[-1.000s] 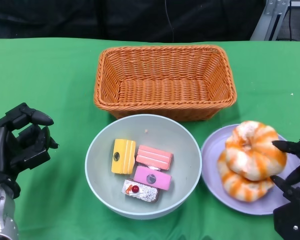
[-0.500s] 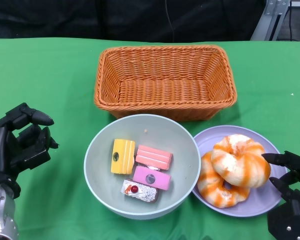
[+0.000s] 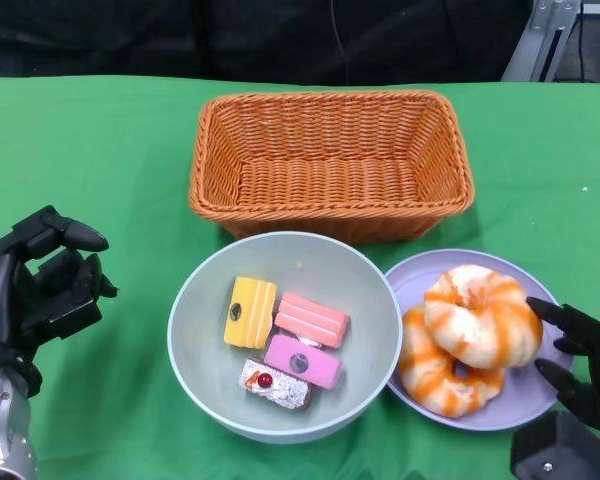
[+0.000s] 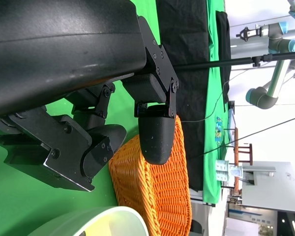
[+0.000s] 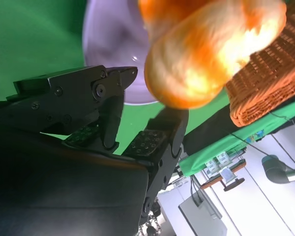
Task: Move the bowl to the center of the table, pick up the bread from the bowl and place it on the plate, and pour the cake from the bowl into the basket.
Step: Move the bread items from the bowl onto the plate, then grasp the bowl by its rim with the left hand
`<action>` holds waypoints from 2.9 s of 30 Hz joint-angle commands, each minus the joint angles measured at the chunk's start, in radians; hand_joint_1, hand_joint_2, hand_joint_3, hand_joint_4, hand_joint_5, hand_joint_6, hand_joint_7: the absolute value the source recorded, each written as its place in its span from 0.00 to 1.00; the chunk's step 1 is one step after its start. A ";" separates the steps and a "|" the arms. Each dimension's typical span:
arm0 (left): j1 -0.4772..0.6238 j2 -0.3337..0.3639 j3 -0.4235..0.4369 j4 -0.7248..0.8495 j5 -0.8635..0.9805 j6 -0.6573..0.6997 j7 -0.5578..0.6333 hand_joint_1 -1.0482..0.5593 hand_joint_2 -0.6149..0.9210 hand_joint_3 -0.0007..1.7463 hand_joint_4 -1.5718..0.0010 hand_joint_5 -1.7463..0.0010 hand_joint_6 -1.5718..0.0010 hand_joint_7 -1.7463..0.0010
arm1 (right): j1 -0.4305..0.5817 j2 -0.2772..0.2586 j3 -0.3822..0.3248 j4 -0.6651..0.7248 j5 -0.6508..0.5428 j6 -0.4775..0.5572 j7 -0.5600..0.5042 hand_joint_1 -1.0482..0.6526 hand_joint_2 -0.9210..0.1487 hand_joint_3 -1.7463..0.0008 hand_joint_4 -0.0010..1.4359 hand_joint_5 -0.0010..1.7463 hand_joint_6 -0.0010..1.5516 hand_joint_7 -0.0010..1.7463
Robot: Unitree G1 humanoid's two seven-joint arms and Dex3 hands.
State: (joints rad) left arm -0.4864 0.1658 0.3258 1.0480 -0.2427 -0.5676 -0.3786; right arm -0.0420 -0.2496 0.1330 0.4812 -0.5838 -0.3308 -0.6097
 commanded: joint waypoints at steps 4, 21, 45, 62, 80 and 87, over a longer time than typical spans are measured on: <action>-0.004 0.019 0.005 0.012 -0.004 -0.002 -0.001 0.71 0.75 0.66 0.52 0.02 0.48 0.22 | 0.031 0.016 0.003 -0.073 -0.046 0.091 -0.037 0.51 0.03 1.00 0.29 0.02 0.36 0.00; 0.001 0.023 0.001 0.015 0.001 -0.016 -0.004 0.70 0.72 0.68 0.52 0.04 0.47 0.23 | 0.040 0.029 0.021 -0.097 -0.073 0.114 -0.080 0.47 0.04 1.00 0.09 0.00 0.18 0.00; 0.006 0.032 -0.002 0.020 -0.002 -0.050 -0.070 0.68 0.77 0.61 0.51 0.05 0.47 0.22 | 0.133 0.079 -0.080 -0.319 0.719 -0.427 0.421 0.63 0.35 0.29 0.56 0.99 0.47 0.86; 0.024 0.019 -0.018 -0.004 -0.003 -0.070 -0.149 0.69 0.77 0.63 0.50 0.05 0.47 0.21 | 0.188 0.169 -0.179 -0.475 0.881 -0.275 0.671 0.65 0.36 0.23 0.60 1.00 0.42 0.97; 0.064 0.007 -0.062 -0.123 -0.020 -0.079 -0.229 0.65 0.79 0.57 0.51 0.05 0.47 0.22 | 0.069 0.192 -0.231 -0.500 0.924 -0.092 0.773 0.60 0.29 0.35 0.55 1.00 0.42 0.88; 0.091 -0.003 -0.093 -0.255 -0.012 -0.049 -0.209 0.64 0.76 0.64 0.48 0.07 0.48 0.20 | 0.087 0.196 -0.238 -0.587 0.903 -0.015 0.767 0.59 0.29 0.35 0.55 1.00 0.44 0.86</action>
State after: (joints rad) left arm -0.4091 0.1573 0.2359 0.8234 -0.2482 -0.6266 -0.5957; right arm 0.0371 -0.0500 -0.0962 -0.0794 0.3203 -0.3585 0.1609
